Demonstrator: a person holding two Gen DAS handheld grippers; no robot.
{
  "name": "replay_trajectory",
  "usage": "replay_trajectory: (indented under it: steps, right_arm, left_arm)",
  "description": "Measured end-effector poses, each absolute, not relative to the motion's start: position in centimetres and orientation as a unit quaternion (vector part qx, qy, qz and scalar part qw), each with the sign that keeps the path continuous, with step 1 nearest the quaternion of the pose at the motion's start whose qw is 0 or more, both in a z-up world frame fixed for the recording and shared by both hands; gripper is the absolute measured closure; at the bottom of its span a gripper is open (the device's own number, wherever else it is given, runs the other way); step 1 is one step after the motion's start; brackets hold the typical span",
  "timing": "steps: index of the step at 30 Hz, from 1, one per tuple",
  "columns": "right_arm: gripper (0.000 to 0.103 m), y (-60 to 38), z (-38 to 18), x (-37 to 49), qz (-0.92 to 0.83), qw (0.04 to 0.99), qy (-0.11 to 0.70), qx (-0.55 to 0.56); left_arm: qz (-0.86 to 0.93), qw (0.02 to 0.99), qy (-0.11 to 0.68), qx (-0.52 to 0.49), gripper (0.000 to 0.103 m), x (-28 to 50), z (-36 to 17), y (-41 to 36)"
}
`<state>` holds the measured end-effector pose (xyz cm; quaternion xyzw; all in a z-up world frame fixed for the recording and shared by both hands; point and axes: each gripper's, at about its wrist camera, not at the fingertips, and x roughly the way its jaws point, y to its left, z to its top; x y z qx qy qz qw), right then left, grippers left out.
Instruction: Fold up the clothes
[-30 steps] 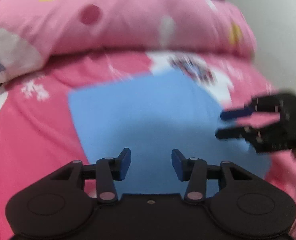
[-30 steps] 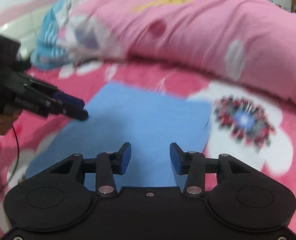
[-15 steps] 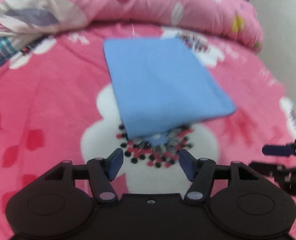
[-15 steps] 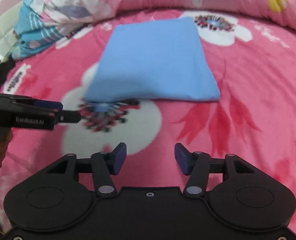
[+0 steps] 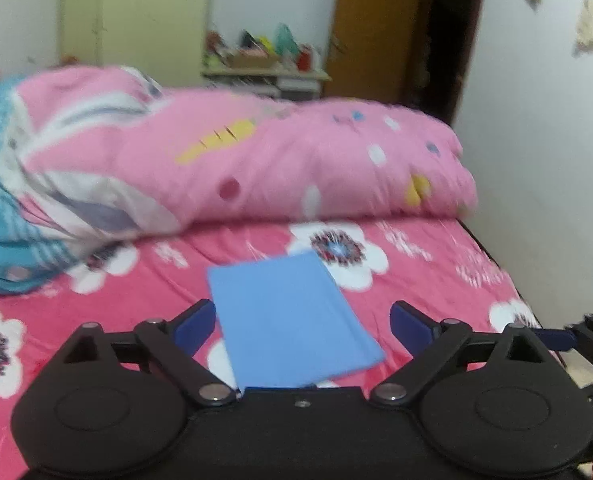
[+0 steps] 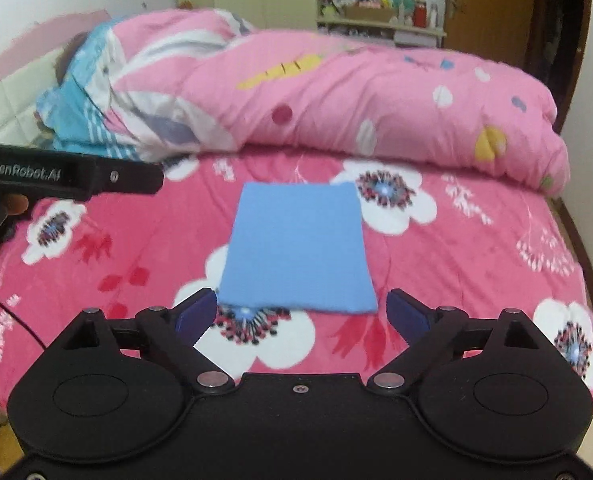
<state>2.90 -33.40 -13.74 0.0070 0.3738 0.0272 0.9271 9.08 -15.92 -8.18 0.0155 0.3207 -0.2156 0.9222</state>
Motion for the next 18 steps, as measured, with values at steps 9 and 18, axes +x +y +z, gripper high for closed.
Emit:
replay_trajectory:
  steps: [9,18]
  right_arm:
    - [0.003,-39.0,-4.0,-2.1,0.017,0.948,0.318,0.008]
    - [0.000,-39.7,1.9,-8.5,0.037,0.959,0.276,-0.054]
  left_arm:
    - [-0.031,0.963,0.268,0.012,0.005,3.3,3.7,-17.9]
    - [-0.083,0.962,0.261,0.011,0.001,-2.8,11.1,-17.8]
